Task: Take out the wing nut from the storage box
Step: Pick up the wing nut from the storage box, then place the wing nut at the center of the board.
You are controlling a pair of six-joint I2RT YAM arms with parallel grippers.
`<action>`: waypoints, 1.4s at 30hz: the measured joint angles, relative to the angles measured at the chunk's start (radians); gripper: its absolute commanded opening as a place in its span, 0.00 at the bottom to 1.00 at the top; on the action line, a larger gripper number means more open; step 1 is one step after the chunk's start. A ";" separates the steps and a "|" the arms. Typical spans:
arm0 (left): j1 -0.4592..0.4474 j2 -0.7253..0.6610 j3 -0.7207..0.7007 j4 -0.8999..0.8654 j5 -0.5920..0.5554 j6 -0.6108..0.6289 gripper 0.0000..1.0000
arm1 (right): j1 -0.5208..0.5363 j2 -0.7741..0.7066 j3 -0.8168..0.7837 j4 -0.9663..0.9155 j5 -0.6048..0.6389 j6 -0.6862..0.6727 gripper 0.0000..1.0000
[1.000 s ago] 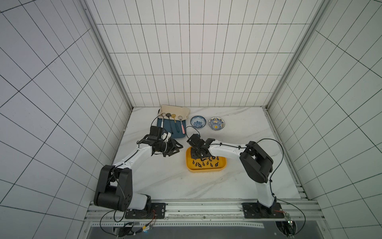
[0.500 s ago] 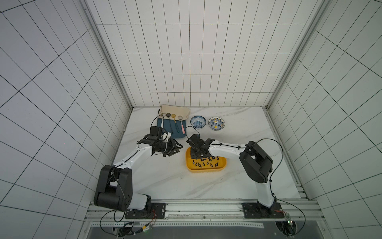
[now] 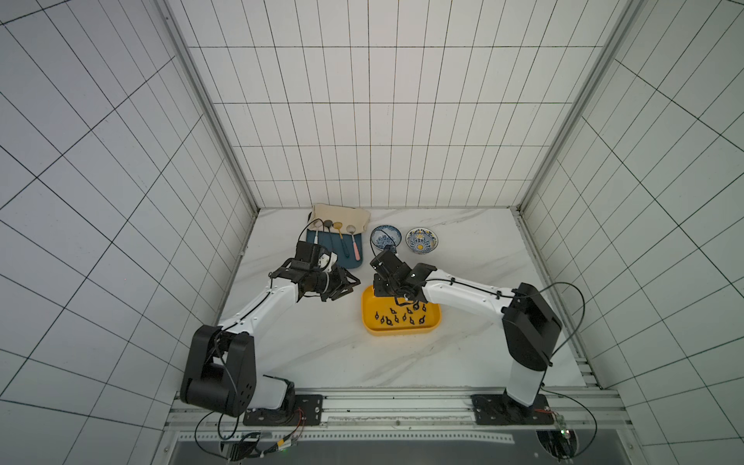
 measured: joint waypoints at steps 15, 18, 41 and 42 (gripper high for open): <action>-0.441 0.354 0.387 0.172 -0.029 -0.102 0.42 | -0.634 -0.433 -0.469 -0.053 0.039 -0.092 0.01; -0.480 0.399 0.412 0.189 -0.022 -0.115 0.42 | -0.723 -0.435 -0.515 -0.051 0.016 -0.107 0.01; -0.520 0.451 0.420 0.240 0.008 -0.152 0.42 | -0.791 -0.276 -0.600 0.056 -0.100 -0.132 0.06; -0.520 0.451 0.420 0.242 0.008 -0.152 0.42 | -0.790 -0.276 -0.600 0.056 -0.099 -0.134 0.07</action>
